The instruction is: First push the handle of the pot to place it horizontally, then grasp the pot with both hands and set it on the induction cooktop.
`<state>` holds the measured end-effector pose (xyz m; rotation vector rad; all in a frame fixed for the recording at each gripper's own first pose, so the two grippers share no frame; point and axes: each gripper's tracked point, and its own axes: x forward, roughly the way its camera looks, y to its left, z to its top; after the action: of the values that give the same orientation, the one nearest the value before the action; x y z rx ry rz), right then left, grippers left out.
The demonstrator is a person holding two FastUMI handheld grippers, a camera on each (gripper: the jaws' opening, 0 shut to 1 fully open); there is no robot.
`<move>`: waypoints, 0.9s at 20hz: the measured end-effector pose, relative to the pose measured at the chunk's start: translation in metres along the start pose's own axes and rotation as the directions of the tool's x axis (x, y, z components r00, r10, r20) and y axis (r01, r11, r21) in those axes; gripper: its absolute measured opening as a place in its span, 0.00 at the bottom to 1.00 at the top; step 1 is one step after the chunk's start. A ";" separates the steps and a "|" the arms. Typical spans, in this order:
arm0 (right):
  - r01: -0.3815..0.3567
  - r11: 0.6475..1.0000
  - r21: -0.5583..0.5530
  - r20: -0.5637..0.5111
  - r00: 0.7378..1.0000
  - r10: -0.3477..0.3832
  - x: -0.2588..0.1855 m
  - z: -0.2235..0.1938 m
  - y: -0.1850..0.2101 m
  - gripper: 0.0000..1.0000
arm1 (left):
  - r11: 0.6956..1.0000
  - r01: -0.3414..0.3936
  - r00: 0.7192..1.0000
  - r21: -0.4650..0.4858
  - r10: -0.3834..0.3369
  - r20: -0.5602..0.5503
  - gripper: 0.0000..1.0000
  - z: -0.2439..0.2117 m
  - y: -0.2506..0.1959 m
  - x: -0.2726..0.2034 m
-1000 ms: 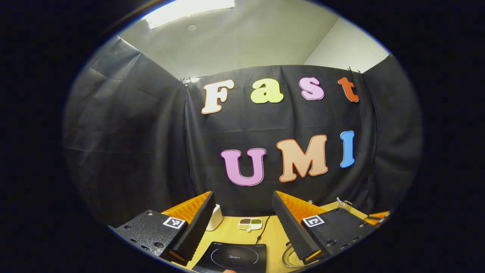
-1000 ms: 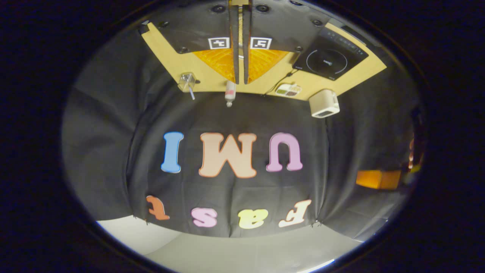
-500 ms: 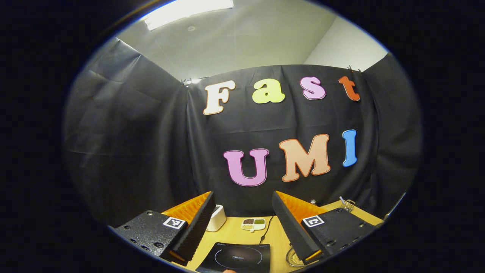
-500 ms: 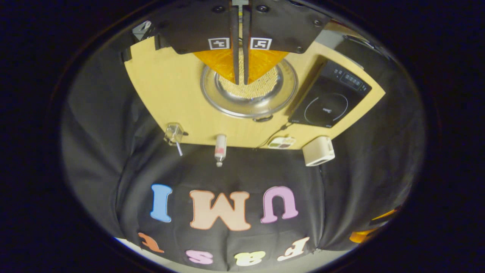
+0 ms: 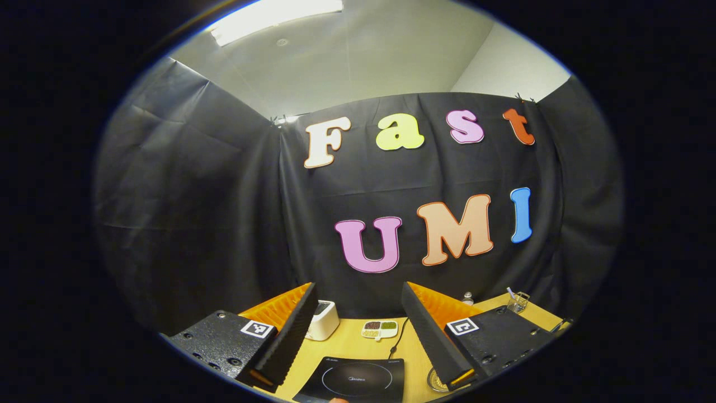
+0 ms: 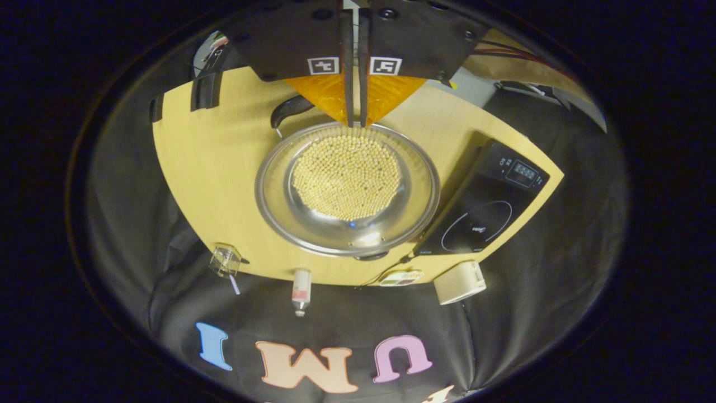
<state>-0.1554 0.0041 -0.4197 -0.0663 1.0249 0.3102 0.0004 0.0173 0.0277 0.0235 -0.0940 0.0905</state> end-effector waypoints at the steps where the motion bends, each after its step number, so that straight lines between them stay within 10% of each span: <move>1: -0.002 1.000 -0.004 -0.019 1.000 0.001 0.003 -0.004 -0.001 0.02 | 1.000 -0.005 1.000 -0.001 0.005 -0.003 0.99 -0.001 0.001 0.000; 18: 0.154 0.987 -0.047 -0.083 0.984 -0.158 0.034 0.011 -0.099 0.02 | 0.995 -0.102 0.994 -0.019 0.101 -0.041 0.96 -0.017 0.029 0.005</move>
<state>-0.1020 -0.0802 -0.4520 -0.1967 1.0923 0.1860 0.0038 0.0473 0.0117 -0.0044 -0.0558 0.1917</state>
